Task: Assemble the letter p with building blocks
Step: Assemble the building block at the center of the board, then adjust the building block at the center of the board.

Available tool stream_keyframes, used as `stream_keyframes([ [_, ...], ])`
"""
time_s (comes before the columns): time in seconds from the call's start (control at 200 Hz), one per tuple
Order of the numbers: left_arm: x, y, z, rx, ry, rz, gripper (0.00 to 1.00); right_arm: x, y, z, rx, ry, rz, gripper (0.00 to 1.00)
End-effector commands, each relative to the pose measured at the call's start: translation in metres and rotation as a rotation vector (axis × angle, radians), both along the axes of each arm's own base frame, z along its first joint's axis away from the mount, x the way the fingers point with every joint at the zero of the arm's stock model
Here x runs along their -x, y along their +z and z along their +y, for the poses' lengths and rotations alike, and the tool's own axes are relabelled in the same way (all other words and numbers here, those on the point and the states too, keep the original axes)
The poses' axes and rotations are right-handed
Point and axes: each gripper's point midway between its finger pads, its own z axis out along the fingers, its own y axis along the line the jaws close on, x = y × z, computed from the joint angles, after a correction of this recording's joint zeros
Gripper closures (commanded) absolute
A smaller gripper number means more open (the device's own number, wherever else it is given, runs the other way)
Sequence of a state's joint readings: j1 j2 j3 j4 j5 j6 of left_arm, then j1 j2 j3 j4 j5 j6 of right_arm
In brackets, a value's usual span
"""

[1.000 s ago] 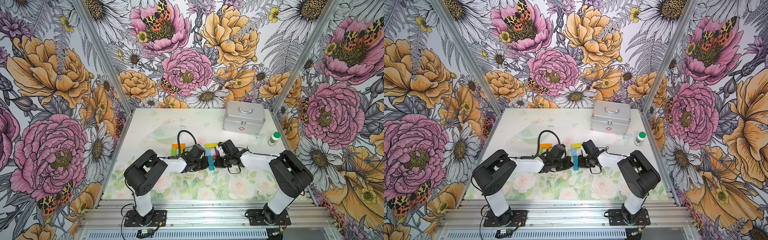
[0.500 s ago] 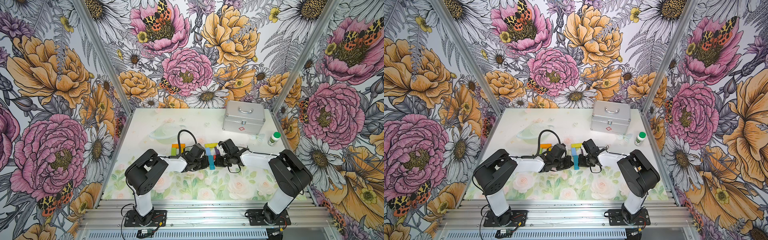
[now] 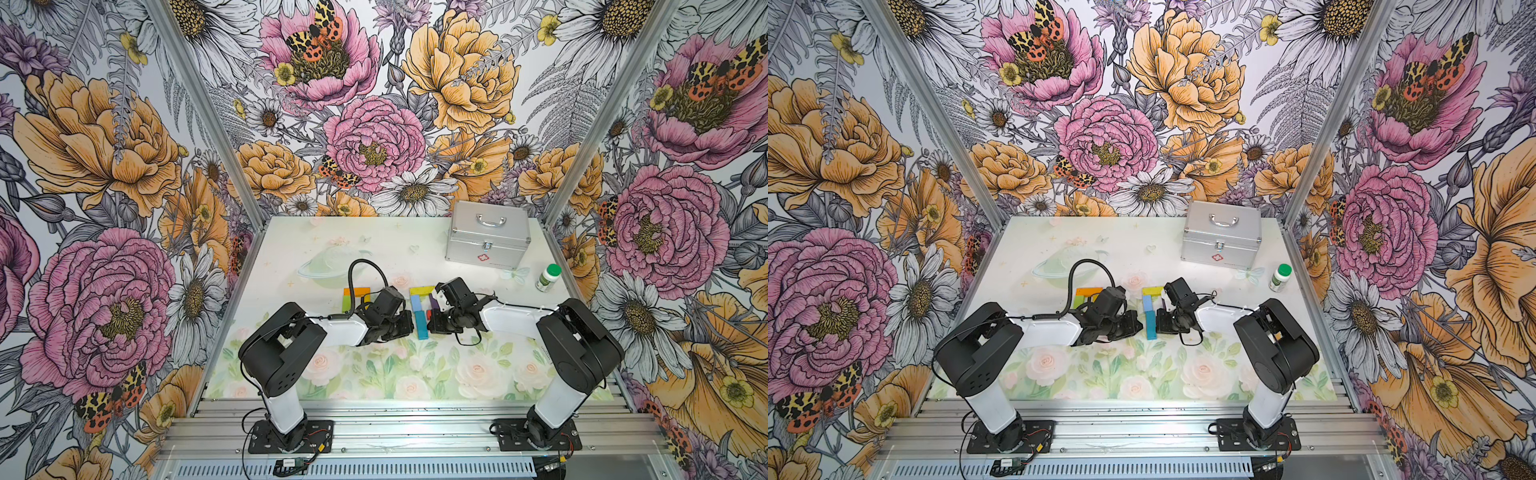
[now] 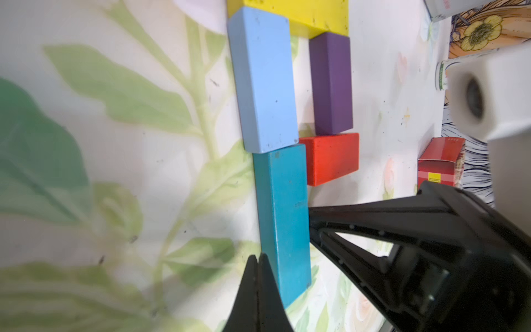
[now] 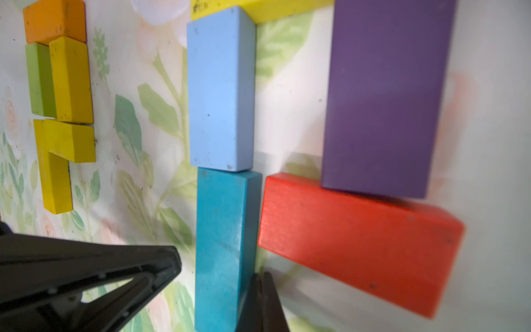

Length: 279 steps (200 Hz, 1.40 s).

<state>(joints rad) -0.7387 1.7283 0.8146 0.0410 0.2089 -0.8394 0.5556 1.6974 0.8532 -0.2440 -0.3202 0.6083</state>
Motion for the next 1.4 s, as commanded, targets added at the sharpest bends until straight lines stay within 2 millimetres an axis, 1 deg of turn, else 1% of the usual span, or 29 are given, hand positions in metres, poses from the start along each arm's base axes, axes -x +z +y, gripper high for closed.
stream_keyframes([
  [0.0,-0.01,0.016,0.008,0.009,0.034,-0.052,1.0,-0.006,0.025,-0.009,0.015,0.0,-0.06,1.0],
  [0.065,-0.013,0.017,0.01,0.008,0.036,-0.059,1.0,-0.007,0.033,-0.018,0.029,-0.014,-0.076,1.0],
  [0.125,-0.018,0.017,0.012,0.007,0.044,-0.062,1.0,-0.011,0.037,-0.031,0.043,-0.039,-0.087,1.0],
  [0.225,-0.025,0.012,0.015,0.001,0.05,-0.056,1.0,-0.015,0.031,-0.053,0.057,-0.079,-0.069,1.0],
  [0.3,-0.032,0.011,0.016,-0.002,0.054,-0.057,1.0,-0.017,0.025,-0.064,0.061,-0.098,-0.052,1.0],
  [0.465,-0.046,0.01,0.017,0.001,0.061,-0.06,1.0,-0.026,0.017,-0.078,0.058,-0.117,-0.026,1.0],
  [0.645,-0.054,0.006,0.013,0.007,0.058,-0.048,1.0,-0.035,0.009,-0.075,0.05,-0.1,-0.006,1.0],
  [0.71,-0.056,0.009,0.01,0.016,0.052,-0.05,1.0,-0.036,0.005,-0.073,0.047,-0.094,0.008,1.0],
  [0.72,-0.055,-0.002,0.011,0.003,0.052,-0.029,1.0,-0.037,0.005,-0.073,0.046,-0.094,0.009,1.0],
  [0.746,-0.054,-0.007,0.011,-0.002,0.051,-0.017,1.0,-0.037,0.003,-0.073,0.046,-0.092,0.011,1.0],
  [0.891,-0.056,-0.014,0.007,-0.003,0.048,0.003,1.0,-0.041,-0.002,-0.071,0.051,-0.087,0.022,1.0],
  [0.961,-0.057,-0.017,0.008,-0.008,0.053,0.009,1.0,-0.043,-0.003,-0.07,0.048,-0.085,0.024,1.0],
  [1.216,-0.058,-0.018,0.003,0.002,0.043,0.019,1.0,-0.048,0.0,-0.066,0.029,-0.084,0.025,1.0],
  [1.391,-0.058,-0.018,0.004,0.002,0.044,0.02,1.0,-0.05,0.0,-0.063,0.014,-0.08,0.027,1.0],
])
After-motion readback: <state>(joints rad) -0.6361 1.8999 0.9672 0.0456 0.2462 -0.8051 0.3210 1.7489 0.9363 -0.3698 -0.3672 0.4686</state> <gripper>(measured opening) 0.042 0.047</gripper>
